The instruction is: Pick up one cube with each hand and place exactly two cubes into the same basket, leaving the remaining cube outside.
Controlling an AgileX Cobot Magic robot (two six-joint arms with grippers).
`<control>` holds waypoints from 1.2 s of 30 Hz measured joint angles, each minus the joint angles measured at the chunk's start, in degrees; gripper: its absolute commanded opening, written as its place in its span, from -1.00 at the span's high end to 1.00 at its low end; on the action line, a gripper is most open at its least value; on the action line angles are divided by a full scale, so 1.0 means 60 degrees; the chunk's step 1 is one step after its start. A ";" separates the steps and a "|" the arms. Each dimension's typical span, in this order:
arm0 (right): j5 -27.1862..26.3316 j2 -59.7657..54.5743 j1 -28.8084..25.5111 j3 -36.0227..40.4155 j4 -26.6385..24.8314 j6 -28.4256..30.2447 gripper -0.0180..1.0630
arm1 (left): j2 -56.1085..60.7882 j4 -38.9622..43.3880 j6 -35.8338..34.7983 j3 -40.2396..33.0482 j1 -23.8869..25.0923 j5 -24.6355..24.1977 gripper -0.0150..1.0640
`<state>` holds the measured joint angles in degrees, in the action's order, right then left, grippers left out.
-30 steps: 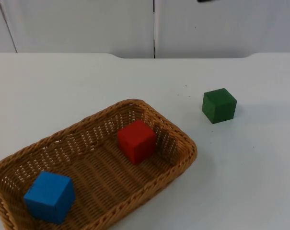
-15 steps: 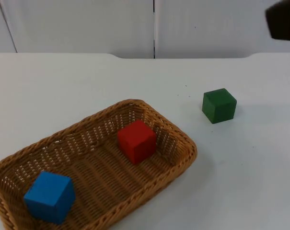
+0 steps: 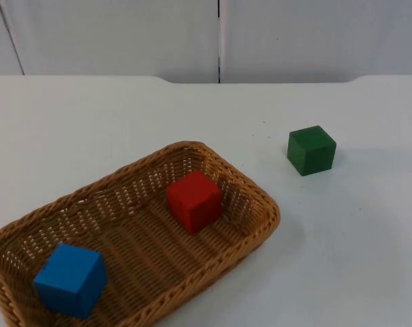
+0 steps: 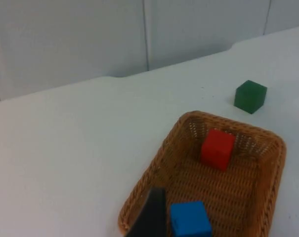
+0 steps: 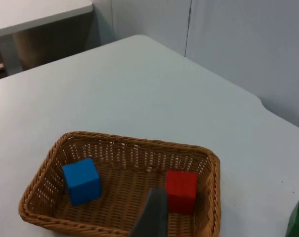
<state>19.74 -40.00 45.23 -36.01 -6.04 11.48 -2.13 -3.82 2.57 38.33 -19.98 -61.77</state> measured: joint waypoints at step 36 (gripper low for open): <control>0.3301 0.3717 0.0036 0.0876 0.1110 -0.1315 -0.43 | 0.0326 0.0818 -0.0247 -0.1639 0.0000 -0.0087 -0.55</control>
<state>39.55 -17.70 45.44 -30.76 0.62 3.58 -0.18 1.09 1.09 28.50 -19.98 -62.29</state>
